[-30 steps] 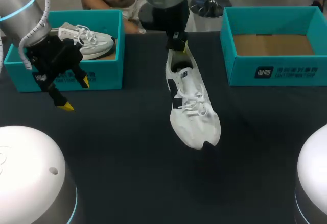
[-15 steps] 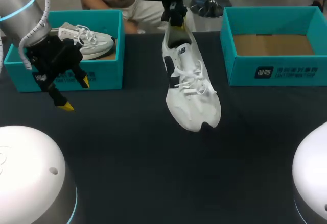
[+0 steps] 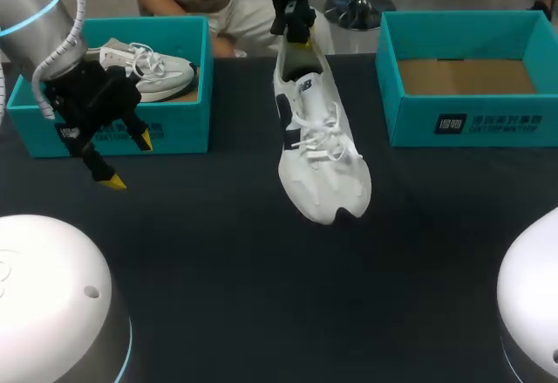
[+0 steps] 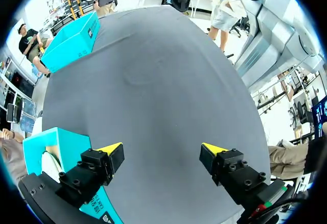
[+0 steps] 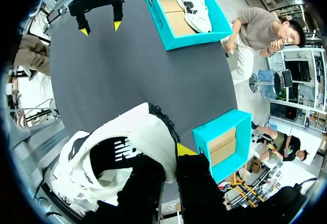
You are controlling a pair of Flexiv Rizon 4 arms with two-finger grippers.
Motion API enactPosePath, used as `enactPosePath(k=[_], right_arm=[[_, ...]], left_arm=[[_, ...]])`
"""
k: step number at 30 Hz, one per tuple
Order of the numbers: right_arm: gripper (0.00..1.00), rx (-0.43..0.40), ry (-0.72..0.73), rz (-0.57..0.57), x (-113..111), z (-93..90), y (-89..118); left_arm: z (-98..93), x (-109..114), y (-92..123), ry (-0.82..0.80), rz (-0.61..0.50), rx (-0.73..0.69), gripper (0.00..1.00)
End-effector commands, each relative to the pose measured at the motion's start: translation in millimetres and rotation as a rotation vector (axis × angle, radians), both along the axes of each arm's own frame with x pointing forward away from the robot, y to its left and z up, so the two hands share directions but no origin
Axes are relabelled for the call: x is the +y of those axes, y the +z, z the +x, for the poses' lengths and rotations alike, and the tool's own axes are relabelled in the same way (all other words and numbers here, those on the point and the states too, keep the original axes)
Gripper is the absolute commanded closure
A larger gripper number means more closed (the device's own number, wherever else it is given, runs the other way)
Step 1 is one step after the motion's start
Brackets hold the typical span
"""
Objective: Take the shoe out of the shoebox, open the shoe tongue, remove and reinsert the insole, then place the shoe into the shoebox
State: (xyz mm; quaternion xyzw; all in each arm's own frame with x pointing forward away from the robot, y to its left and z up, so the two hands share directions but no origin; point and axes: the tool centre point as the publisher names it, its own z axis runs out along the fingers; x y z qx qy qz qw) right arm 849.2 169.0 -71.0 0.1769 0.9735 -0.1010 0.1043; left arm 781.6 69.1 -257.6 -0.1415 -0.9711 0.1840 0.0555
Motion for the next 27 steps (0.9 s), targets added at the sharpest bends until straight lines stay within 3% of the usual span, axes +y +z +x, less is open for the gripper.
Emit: enactPosePath(k=[1, 15, 27], right_arm=[[1.00, 0.002, 0.000, -0.001, 0, 0.6, 2], [1.00, 0.002, 0.000, -0.001, 0, 0.6, 2], [1.00, -0.066, -0.039, 0.052, -104, 80.4, 17]], left_arm=[[0.1, 0, 0, 0.000, 0.003, 0.001, 0.00], [0.1, 0, 0, 0.000, 0.003, 0.001, 0.00], [0.1, 0, 0, 0.000, 0.003, 0.001, 0.00]])
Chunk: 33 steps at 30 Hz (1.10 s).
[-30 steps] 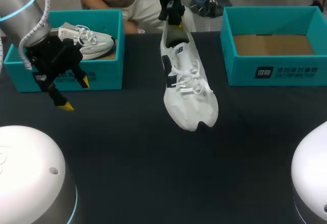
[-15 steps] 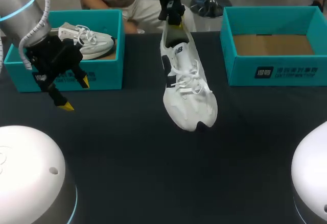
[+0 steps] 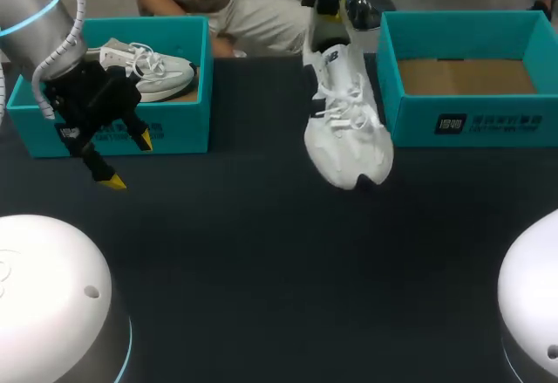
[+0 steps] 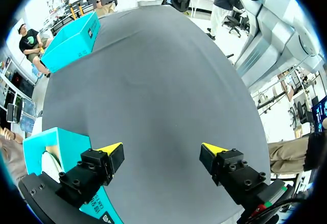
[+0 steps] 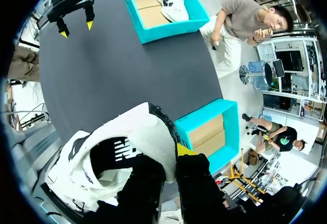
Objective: Take the shoe out of the shoebox, open the shoe tongue, remove and reinsert the insole, then place the shoe into the shoebox
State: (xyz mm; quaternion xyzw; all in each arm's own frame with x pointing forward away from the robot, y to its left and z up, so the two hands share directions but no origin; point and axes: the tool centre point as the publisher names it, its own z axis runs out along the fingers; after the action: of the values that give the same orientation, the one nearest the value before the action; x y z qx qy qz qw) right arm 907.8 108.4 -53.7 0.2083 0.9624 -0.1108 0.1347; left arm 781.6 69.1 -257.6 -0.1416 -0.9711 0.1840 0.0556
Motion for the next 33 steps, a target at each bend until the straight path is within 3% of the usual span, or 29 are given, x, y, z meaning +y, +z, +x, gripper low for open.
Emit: enactPosePath(k=[1, 11, 21, 33], right_arm=[[1.00, 0.001, 0.022, 0.072, -52, 30.0, -1], [1.00, -0.037, -0.080, 0.070, -138, 91.0, -11], [1.00, -0.019, -0.192, 0.018, -192, 113.5, -16], [1.00, -0.009, -0.206, 0.004, -199, 114.8, -15]], left_arm=[[0.1, 0, 0, 0.000, 0.003, 0.001, 0.00], [0.1, 0, 0, 0.000, 0.003, 0.001, 0.00], [0.1, 0, 0, 0.000, 0.003, 0.001, 0.00], [0.1, 0, 0, 0.000, 0.003, 0.001, 0.00]])
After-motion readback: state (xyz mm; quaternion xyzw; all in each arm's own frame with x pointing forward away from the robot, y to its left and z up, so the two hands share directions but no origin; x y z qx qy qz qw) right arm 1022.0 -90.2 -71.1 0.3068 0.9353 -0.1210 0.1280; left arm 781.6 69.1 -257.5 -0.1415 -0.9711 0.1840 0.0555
